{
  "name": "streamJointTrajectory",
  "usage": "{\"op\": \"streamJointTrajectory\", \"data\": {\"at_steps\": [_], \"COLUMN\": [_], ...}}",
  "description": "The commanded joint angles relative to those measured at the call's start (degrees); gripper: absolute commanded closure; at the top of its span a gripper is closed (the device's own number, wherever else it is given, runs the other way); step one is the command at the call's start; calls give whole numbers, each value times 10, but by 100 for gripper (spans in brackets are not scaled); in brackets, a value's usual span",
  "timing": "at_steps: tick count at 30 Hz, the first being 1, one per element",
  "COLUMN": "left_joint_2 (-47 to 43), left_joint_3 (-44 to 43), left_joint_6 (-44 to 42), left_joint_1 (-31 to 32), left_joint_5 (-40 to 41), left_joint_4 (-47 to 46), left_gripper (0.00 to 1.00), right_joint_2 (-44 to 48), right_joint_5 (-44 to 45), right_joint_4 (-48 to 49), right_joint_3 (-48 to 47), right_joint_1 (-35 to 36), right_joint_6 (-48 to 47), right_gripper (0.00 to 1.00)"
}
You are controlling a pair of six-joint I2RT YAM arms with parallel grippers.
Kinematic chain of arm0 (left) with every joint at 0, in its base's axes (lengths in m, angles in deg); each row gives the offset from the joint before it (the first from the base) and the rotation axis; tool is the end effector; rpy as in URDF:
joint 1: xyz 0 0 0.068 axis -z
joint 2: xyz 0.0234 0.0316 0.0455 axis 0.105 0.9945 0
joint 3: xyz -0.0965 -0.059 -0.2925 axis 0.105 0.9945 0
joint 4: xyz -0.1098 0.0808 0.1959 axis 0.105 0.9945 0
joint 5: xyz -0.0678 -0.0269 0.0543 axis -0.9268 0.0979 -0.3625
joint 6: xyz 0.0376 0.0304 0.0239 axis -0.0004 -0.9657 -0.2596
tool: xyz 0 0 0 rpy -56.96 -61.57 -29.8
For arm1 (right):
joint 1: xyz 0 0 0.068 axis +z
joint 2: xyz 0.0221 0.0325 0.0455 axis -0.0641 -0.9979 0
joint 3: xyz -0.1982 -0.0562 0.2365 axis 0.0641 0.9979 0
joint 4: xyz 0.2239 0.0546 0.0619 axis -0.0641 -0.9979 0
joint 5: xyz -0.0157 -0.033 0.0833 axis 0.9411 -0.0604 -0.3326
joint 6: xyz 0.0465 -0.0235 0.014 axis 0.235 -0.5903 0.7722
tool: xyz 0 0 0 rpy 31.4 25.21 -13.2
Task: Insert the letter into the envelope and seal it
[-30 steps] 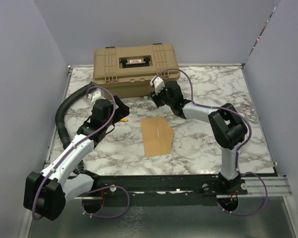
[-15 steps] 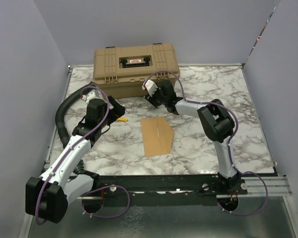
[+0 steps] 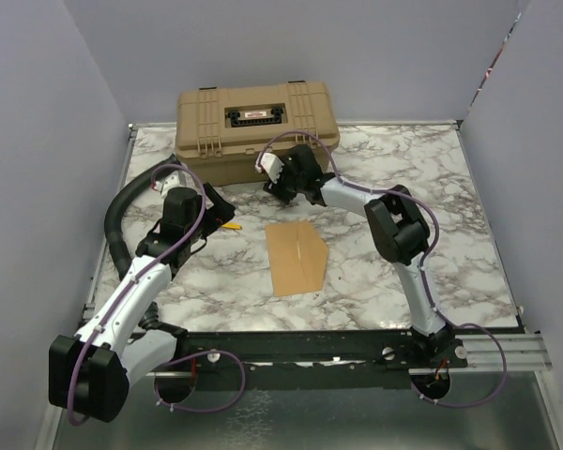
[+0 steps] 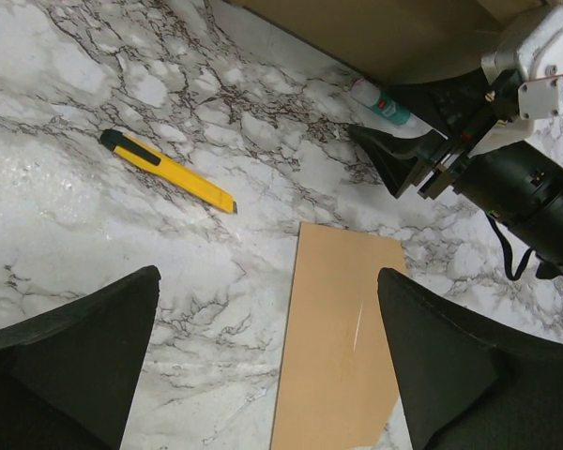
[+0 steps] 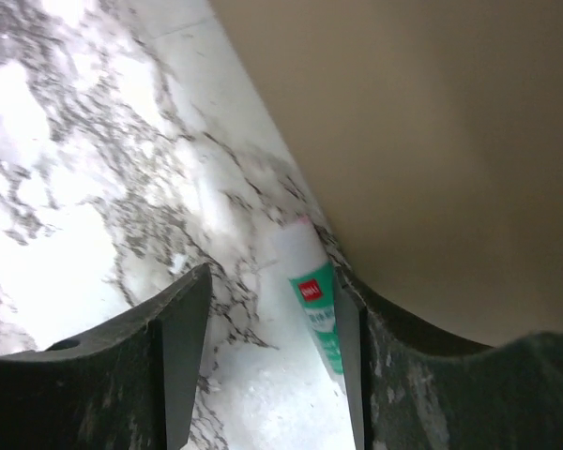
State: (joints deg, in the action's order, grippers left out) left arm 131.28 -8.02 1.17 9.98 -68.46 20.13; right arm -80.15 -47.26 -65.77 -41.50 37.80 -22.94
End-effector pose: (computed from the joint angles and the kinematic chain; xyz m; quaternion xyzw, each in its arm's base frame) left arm 0.1743 -0.0465 0.3067 -0.2387 0.8413 -0.2089 0.4377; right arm 0.4268 0.2982 0.1956 -0.5297 0.7011 0.0967 0.4674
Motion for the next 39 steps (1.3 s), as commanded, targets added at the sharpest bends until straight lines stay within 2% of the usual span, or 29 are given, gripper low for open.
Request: {"op": "streamJointTrajectory", "data": {"at_steps": [1, 3, 6, 14, 18, 22, 27, 29, 34, 37, 39], "left_joint_2": [0, 2, 9, 47, 64, 101, 185, 219, 319, 368, 397], "left_joint_3": [-11, -11, -13, -27, -36, -41, -60, -61, -90, -109, -113], "left_joint_6": [-12, -14, -14, -33, -40, -37, -21, -4, 46, 76, 95], "left_joint_1": [-5, -5, -5, -5, -5, -5, -5, -4, 0, 5, 9], "left_joint_5": [1, 2, 1, -11, -21, -43, -51, -37, -22, 6, 31], "left_joint_4": [15, 15, 15, 8, -2, -40, -134, -191, -283, -312, -338], "left_gripper": [1, 1, 1, 2, 2, 4, 19, 25, 44, 59, 62], "right_joint_2": [-43, -38, -6, 134, 180, 174, 213, 231, 207, 175, 154], "right_joint_5": [-62, -84, -99, -113, -53, 49, 183, 198, 131, 82, 70], "right_joint_4": [-197, -230, -231, -108, -7, -10, 36, 45, 51, 79, 99], "right_joint_3": [-97, -103, -67, 92, 148, 127, 197, 231, 264, 262, 254], "right_joint_1": [-6, -6, -6, -6, -6, -13, -22, -34, -78, -100, -104], "right_joint_6": [9, 15, 28, 93, 171, 320, 536, 634, 845, 912, 941], "right_gripper": [43, 45, 47, 49, 48, 51, 60, 62, 71, 83, 87]}}
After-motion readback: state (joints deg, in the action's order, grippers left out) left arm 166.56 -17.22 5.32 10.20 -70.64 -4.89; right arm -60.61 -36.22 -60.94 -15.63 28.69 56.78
